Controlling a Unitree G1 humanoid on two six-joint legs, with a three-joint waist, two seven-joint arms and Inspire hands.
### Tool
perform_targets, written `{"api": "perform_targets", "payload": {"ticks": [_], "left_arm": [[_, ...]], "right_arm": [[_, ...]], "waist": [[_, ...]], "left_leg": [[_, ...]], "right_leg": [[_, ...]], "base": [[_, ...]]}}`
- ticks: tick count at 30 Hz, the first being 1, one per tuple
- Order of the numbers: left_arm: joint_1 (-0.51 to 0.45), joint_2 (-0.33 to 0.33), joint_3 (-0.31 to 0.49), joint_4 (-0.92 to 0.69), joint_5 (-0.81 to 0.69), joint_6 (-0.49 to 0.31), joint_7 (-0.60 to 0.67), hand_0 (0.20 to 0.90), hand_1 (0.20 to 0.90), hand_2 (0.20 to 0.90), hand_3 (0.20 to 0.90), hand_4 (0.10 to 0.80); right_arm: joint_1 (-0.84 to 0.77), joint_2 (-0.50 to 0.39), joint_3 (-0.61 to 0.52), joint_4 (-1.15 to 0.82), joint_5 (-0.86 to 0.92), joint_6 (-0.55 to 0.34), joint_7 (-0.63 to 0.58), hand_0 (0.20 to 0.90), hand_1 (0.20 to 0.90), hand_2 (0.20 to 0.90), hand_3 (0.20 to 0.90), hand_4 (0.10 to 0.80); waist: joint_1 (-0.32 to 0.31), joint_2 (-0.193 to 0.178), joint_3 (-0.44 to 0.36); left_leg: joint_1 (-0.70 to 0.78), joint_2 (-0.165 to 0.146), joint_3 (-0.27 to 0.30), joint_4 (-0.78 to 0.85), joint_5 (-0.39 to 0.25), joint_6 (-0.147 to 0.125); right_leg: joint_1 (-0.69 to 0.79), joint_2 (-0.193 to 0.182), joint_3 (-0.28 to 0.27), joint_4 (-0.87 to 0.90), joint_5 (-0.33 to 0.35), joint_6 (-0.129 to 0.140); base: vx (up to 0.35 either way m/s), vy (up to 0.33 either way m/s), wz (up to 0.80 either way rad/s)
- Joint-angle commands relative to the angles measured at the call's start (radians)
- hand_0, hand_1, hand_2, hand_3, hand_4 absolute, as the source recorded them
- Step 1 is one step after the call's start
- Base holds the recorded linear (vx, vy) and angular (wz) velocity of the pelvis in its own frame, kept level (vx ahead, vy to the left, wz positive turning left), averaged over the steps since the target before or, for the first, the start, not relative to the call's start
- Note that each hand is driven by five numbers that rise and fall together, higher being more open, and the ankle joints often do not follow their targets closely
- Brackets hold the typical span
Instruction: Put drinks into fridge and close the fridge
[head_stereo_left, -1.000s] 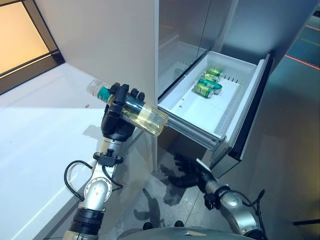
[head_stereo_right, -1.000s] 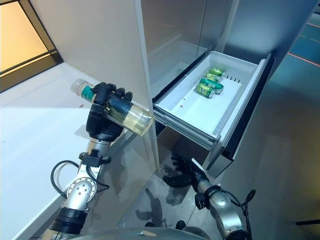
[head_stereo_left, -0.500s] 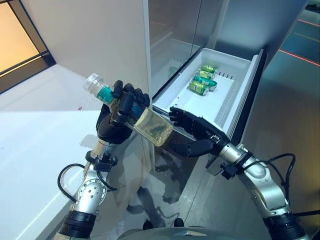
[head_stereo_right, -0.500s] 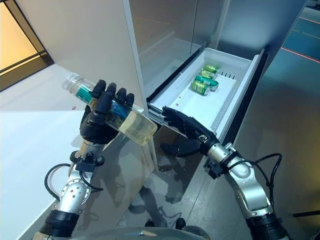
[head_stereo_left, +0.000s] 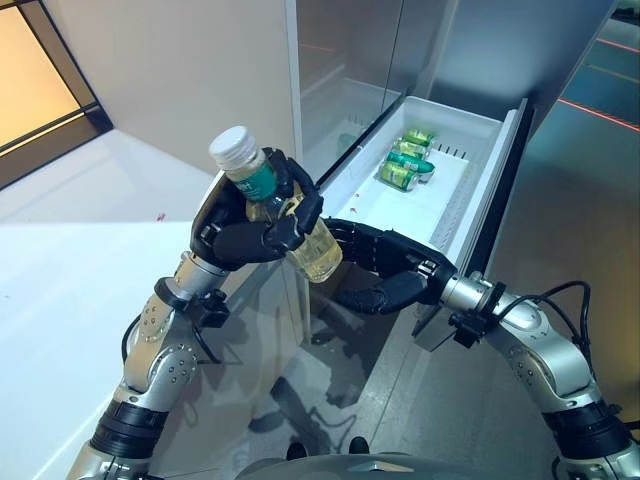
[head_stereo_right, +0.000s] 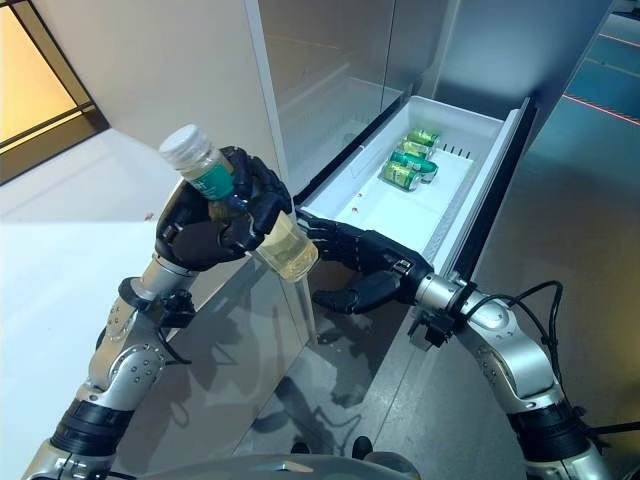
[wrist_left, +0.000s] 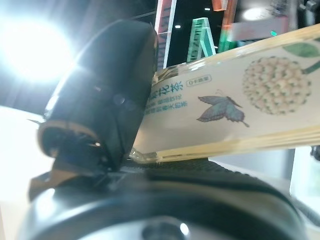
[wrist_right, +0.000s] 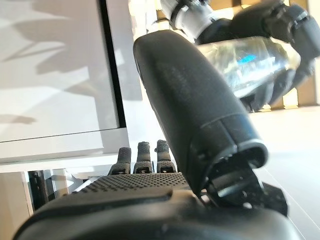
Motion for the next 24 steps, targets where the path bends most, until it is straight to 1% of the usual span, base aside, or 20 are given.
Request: {"api": "perform_targets", "payload": {"ticks": [1,6,8,14,20,24], "left_arm": [[-0.183,0.026,-0.014,-0.086,0.043,-0.2,0.061,0.3,0.3,0.3,0.2,0.1],[-0.201,0.036,-0.026,-0.08,0.05,-0.185,0.077,0.3,0.3,0.3,0.2,0.1],[-0.207,0.028,-0.042,-0.073,0.048,-0.159,0.081,0.3,0.3,0.3,0.2,0.1],[-0.211,0.002,-0.07,-0.07,0.045,-0.126,0.079,0.3,0.3,0.3,0.2,0.1],[-0.228,-0.029,-0.112,-0.063,0.04,-0.102,0.089,0.3,0.3,0.3,0.2,0.1],[-0.235,-0.042,-0.135,-0.059,0.065,-0.1,0.108,0.3,0.3,0.3,0.2,0.1]], "right_arm": [[-0.125,-0.024,0.007,-0.084,0.056,-0.051,0.043,0.9,0.9,0.9,0.9,0.8],[-0.138,-0.026,0.023,-0.078,0.065,-0.06,0.049,0.9,0.9,0.9,0.9,0.8],[-0.157,-0.01,0.035,-0.082,0.081,-0.08,0.028,0.9,0.9,0.9,0.9,0.8],[-0.192,0.017,0.05,-0.089,0.101,-0.088,0.0,0.9,0.9,0.9,0.9,0.8],[-0.228,0.04,0.08,-0.076,0.118,-0.071,-0.06,0.9,0.9,0.9,0.9,0.8],[-0.237,0.051,0.1,-0.066,0.112,-0.058,-0.075,0.9,0.9,0.9,0.9,0.8]], "waist": [[-0.004,-0.008,-0.118],[-0.006,-0.009,-0.118],[-0.006,-0.01,-0.118],[-0.005,-0.011,-0.115],[-0.003,-0.011,-0.113],[-0.004,-0.01,-0.112]], "left_leg": [[-0.014,0.014,0.01,0.001,-0.052,-0.029],[-0.015,0.013,0.01,0.001,-0.051,-0.027],[-0.015,0.016,0.015,0.001,-0.051,-0.028],[-0.011,0.016,0.019,0.001,-0.052,-0.025],[-0.007,0.015,0.021,0.002,-0.052,-0.023],[-0.007,0.015,0.02,0.002,-0.052,-0.022]], "right_leg": [[-0.014,0.001,-0.003,0.052,-0.033,0.053],[-0.015,0.003,0.002,0.05,-0.031,0.052],[-0.015,0.002,0.002,0.048,-0.028,0.054],[-0.015,0.002,0.001,0.053,-0.03,0.054],[-0.012,0.002,-0.003,0.057,-0.033,0.052],[-0.013,0.003,-0.004,0.059,-0.034,0.051]], "base": [[0.0,0.0,0.0],[0.0,0.0,0.0],[0.0,0.0,0.0],[0.0,0.0,0.0],[0.0,0.0,0.0],[0.0,0.0,0.0]]}}
